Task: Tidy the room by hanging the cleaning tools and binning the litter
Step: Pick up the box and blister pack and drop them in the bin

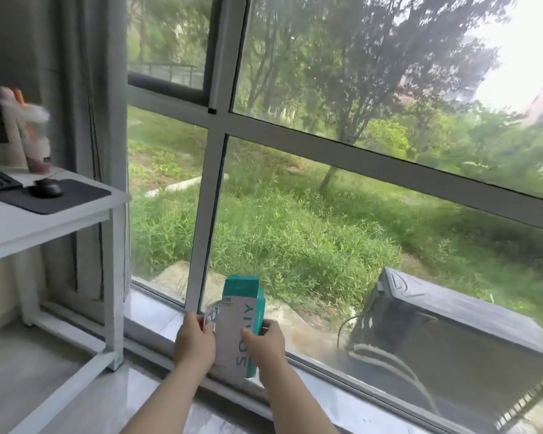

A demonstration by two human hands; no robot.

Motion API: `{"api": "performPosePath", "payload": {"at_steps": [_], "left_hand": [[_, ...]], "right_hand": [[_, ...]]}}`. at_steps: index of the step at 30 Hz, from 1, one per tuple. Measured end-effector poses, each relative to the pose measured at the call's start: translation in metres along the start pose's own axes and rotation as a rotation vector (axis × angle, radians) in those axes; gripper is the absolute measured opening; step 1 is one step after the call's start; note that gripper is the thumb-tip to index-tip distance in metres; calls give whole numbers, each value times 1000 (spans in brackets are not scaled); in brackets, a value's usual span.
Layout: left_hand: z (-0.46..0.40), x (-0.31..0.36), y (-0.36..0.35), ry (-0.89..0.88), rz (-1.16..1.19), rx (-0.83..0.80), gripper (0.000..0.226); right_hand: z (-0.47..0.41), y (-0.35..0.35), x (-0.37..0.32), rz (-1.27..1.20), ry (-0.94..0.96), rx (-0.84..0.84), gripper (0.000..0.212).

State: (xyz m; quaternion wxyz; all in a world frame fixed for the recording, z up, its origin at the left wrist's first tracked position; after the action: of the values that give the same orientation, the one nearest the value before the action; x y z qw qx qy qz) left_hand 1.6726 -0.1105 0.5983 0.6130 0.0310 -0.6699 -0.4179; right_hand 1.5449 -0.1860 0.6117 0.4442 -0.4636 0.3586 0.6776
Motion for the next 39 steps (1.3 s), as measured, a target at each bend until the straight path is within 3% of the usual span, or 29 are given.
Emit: {"api": "performPosePath", "payload": {"at_steps": [8,17,23,27,29,35,39], "left_hand": [[26,79,154,-46,61,227,10],[58,65,321,-57,85,414,11],[112,-10,453,33,1,550,14],[157,-74,533,95,-6,617,26],[188,-118,583,148,-13,660,35],[280,-233,706,291,-103,828,13],[330,-304,758,412,-131,884,28]], "right_hand": [[95,-43,-147,3,166,-152,35],[192,-133,-212,45,252,-320,38],[298,-232,-206,111,267,-524,5],[373,-301,-187,176,271,-644,29],[425,-342,-166,204,236,-720,31],[564,-451,-97,190,123,-979,32],[644,-508,-58,248,105,-1111,36]]}}
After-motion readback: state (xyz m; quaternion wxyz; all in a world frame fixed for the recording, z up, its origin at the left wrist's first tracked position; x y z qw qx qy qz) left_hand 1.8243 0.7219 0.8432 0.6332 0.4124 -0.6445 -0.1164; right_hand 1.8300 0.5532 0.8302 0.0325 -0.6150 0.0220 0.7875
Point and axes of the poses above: each hand's wrist, its own z-axis away from the middle knuckle, its own y-axis out of the back of the hand, x = y × z, the point moved 5 cm from there along -z, towards the middle knuckle, and after that the axes turned 12 degrees about -z, right-handed, at the moved point
